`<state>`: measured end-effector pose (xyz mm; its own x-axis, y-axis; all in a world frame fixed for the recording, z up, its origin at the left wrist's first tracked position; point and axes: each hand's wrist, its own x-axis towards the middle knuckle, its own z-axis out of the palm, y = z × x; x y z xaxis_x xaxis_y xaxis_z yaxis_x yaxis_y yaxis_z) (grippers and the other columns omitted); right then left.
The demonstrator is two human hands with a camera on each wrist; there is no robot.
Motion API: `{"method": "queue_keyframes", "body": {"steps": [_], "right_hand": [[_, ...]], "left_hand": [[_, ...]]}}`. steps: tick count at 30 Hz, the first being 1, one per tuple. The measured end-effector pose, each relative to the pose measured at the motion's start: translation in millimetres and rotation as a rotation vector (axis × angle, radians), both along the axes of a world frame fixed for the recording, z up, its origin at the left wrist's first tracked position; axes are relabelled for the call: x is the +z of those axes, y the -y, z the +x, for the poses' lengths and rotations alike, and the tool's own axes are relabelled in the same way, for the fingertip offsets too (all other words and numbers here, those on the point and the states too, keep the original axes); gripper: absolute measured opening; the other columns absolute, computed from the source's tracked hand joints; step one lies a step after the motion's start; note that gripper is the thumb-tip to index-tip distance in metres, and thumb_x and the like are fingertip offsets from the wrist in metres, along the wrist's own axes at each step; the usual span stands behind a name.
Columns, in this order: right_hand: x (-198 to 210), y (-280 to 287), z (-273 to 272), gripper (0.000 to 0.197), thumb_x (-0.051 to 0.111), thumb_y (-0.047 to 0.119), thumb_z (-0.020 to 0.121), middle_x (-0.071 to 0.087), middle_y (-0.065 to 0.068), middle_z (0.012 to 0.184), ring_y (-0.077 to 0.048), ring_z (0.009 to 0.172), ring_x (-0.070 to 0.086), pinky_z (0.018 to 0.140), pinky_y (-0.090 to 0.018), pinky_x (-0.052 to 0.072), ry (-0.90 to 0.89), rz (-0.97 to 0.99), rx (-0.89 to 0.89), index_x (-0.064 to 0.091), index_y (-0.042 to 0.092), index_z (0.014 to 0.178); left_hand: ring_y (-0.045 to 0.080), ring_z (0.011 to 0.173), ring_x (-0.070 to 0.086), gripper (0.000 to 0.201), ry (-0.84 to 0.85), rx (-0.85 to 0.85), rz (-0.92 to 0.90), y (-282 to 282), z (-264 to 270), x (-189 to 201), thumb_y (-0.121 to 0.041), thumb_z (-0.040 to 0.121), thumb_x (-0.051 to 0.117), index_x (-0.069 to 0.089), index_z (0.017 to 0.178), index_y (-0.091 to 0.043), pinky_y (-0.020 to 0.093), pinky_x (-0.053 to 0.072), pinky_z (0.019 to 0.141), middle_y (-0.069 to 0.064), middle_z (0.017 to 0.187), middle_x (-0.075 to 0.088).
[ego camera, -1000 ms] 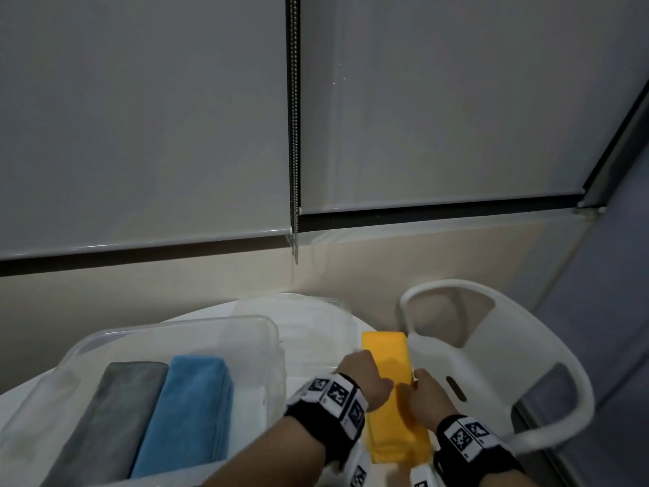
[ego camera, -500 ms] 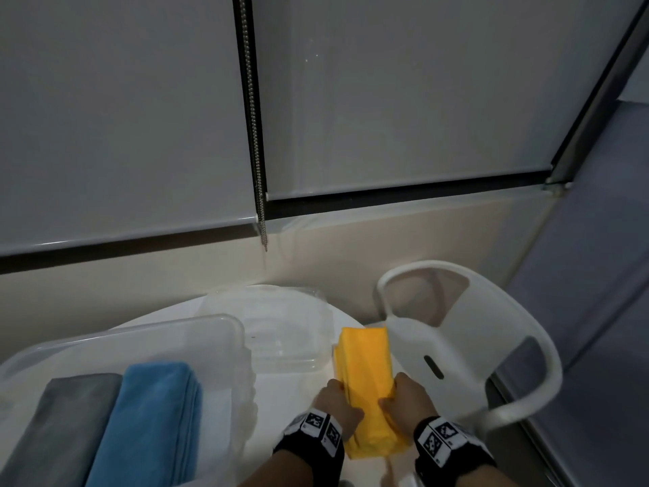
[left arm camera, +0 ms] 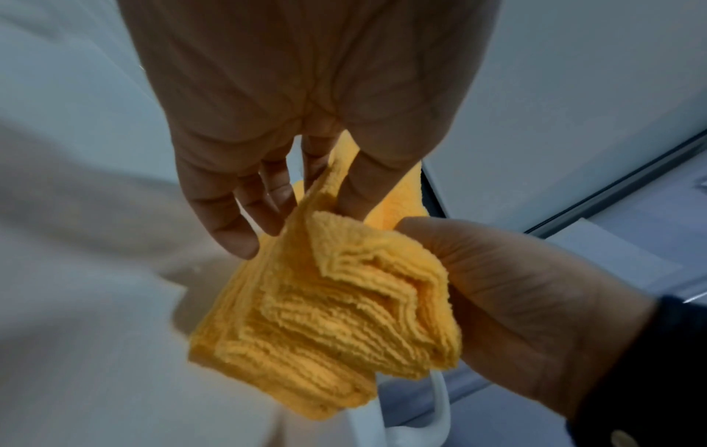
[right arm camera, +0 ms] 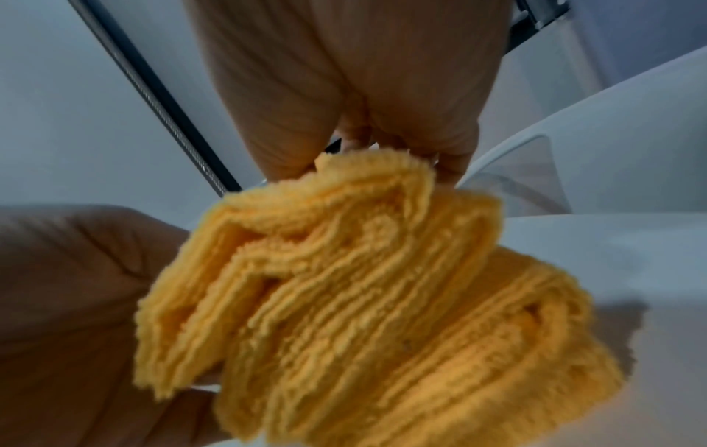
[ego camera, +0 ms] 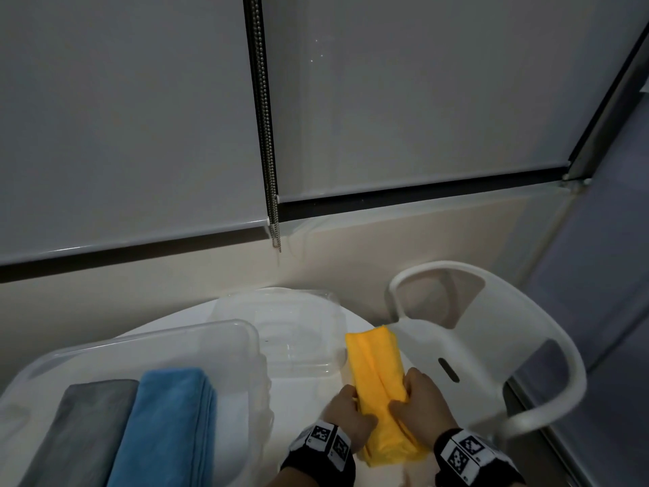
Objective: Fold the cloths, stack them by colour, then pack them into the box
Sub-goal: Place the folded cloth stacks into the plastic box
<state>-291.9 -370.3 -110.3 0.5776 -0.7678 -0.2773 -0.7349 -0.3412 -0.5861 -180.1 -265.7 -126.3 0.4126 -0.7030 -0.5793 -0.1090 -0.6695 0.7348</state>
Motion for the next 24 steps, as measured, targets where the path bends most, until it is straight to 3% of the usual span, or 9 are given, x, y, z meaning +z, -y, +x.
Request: {"method": "queue_keyframes", "body": {"steps": [2,4,7,10,13,17,20,22,24], "right_hand": [[6,-2,-3,0.033,0.065,0.008,0.074,0.043,-0.002,0.078,-0.015,0.07,0.043,0.061,-0.028,0.034,0.152,0.053,-0.03,0.033,0.016,0.078],[17,-4,-7,0.037,0.067,0.001,0.074,0.048,-0.008,0.085,-0.02,0.074,0.05,0.066,-0.035,0.041,0.293,0.158,-0.072,0.038,0.016,0.091],[38,-9,-9,0.053,0.07,0.001,0.078,0.059,-0.014,0.104,-0.031,0.092,0.062,0.081,-0.048,0.052,0.44,0.447,-0.163,0.043,0.019,0.119],[68,-15,-11,0.042,0.067,0.001,0.08,0.067,-0.016,0.109,-0.037,0.097,0.065,0.087,-0.056,0.051,0.593,0.643,-0.182,0.054,0.008,0.12],[99,-27,-13,0.055,0.078,0.004,0.068,0.069,-0.017,0.108,-0.042,0.096,0.066,0.078,-0.055,0.055,0.786,0.804,-0.144,0.055,0.015,0.118],[132,-46,-1,0.066,0.067,-0.005,0.063,0.071,-0.014,0.106,-0.038,0.09,0.069,0.063,-0.045,0.057,0.884,0.869,-0.091,0.053,0.024,0.12],[148,-67,17,0.073,0.068,0.004,0.06,0.068,-0.017,0.113,-0.039,0.096,0.067,0.067,-0.045,0.057,0.91,0.927,0.017,0.049,0.019,0.129],[154,-82,33,0.091,0.085,0.011,0.048,0.067,-0.018,0.116,-0.037,0.099,0.067,0.07,-0.042,0.057,0.871,0.934,0.1,0.048,0.016,0.13],[156,-99,51,0.097,0.09,0.018,0.042,0.066,-0.016,0.119,-0.036,0.104,0.065,0.075,-0.042,0.057,0.829,0.938,0.172,0.049,0.017,0.129]], "left_hand": [[0.023,0.107,0.058,0.044,-0.059,0.03,-0.027,-1,2,-2,-0.036,0.059,0.057,0.043,0.1,-0.032,0.042,0.05,0.095,-0.002,0.111,0.059],[0.024,0.106,0.059,0.048,-0.113,0.103,-0.07,-1,4,3,-0.039,0.055,0.059,0.046,0.101,-0.031,0.045,0.05,0.094,0.0,0.114,0.061],[0.026,0.108,0.057,0.033,-0.229,0.248,-0.185,-6,-2,31,-0.046,0.072,0.063,0.046,0.096,-0.028,0.046,0.048,0.096,0.001,0.116,0.059],[0.024,0.107,0.058,0.029,-0.281,0.328,-0.294,-13,-8,59,-0.046,0.086,0.06,0.045,0.099,-0.025,0.046,0.047,0.097,0.0,0.112,0.058],[0.021,0.107,0.058,0.045,-0.334,0.315,-0.399,-29,-8,97,-0.045,0.084,0.065,0.04,0.113,-0.022,0.044,0.049,0.096,0.0,0.116,0.056],[0.02,0.114,0.054,0.084,-0.36,0.263,-0.538,-64,12,153,-0.053,0.069,0.076,0.023,0.132,-0.031,0.042,0.048,0.099,-0.001,0.128,0.046],[0.016,0.112,0.057,0.116,-0.278,0.233,-0.605,-94,41,186,-0.059,0.044,0.077,0.018,0.141,-0.035,0.04,0.05,0.096,-0.004,0.127,0.049],[0.016,0.11,0.06,0.12,-0.213,0.269,-0.623,-112,64,199,-0.057,0.044,0.077,0.019,0.145,-0.032,0.041,0.052,0.091,-0.001,0.128,0.053],[0.019,0.109,0.061,0.114,-0.208,0.304,-0.629,-130,90,208,-0.048,0.052,0.081,0.018,0.146,-0.032,0.04,0.054,0.084,0.002,0.129,0.054]]}}
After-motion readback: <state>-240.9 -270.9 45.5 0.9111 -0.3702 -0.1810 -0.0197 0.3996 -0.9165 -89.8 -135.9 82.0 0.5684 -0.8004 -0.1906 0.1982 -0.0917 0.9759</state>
